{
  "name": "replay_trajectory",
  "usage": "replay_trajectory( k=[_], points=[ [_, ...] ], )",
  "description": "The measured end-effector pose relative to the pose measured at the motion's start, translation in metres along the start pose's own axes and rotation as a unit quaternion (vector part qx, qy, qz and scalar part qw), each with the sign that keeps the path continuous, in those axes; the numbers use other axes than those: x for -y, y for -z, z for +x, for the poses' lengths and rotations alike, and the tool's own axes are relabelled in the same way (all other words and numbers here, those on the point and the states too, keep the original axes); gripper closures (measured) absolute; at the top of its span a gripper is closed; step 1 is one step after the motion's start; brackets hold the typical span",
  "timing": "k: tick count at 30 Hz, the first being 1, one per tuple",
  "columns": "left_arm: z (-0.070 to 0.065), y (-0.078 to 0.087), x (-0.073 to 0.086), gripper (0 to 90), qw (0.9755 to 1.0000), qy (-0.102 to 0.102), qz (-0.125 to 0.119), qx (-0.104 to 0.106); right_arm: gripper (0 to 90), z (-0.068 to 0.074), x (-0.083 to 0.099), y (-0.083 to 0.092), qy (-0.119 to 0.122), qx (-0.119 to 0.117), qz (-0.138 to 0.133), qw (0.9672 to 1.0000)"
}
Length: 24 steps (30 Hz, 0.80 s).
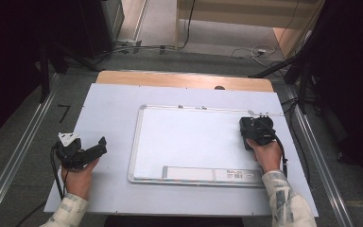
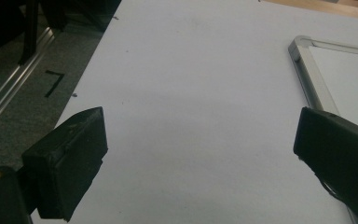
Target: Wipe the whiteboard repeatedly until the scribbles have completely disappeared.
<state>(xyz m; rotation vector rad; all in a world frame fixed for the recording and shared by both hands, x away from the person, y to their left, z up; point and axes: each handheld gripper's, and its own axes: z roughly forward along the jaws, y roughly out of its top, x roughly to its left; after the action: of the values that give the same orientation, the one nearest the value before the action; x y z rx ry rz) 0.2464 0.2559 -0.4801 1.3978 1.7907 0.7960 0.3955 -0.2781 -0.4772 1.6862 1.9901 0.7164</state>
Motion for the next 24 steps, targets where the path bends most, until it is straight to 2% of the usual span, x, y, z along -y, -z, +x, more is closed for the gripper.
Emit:
replay_trajectory(
  k=[2,5,8,11,14,17,21,24],
  points=[
    [-0.002,0.000,0.000,3.3,1.0000,-0.003,-0.001,0.000,37.3,0.005,0.008,0.006,0.008,-0.004,-0.001,1.0000],
    [-0.005,0.000,0.000,3.3,1.0000,-0.007,-0.002,0.002,37.3,0.020,0.015,0.011,0.025,-0.013,-0.002,0.9996],
    [-0.009,-0.001,-0.001,3.3,1.0000,-0.009,-0.002,0.003,37.3,0.039,0.014,0.009,0.037,-0.022,-0.006,0.9990],
    [-0.010,-0.003,-0.001,3.3,0.9999,-0.011,0.000,0.005,37.3,0.049,0.008,0.002,0.046,-0.027,-0.011,0.9985],
    [-0.010,-0.006,-0.001,3.3,0.9999,-0.011,0.004,0.007,37.2,0.044,0.001,-0.004,0.039,-0.026,-0.017,0.9987],
    [-0.009,-0.008,-0.001,3.3,0.9999,-0.010,0.006,0.008,37.2,0.028,-0.001,-0.005,0.017,-0.015,-0.020,0.9995],
    [-0.007,-0.006,-0.001,3.3,0.9999,-0.010,0.004,0.008,37.3,0.009,0.009,0.003,0.009,-0.005,-0.019,0.9998],
    [-0.009,-0.005,-0.002,3.3,0.9999,-0.008,0.002,0.008,37.4,0.012,0.021,0.013,0.017,-0.005,-0.015,0.9997]
  ],
)
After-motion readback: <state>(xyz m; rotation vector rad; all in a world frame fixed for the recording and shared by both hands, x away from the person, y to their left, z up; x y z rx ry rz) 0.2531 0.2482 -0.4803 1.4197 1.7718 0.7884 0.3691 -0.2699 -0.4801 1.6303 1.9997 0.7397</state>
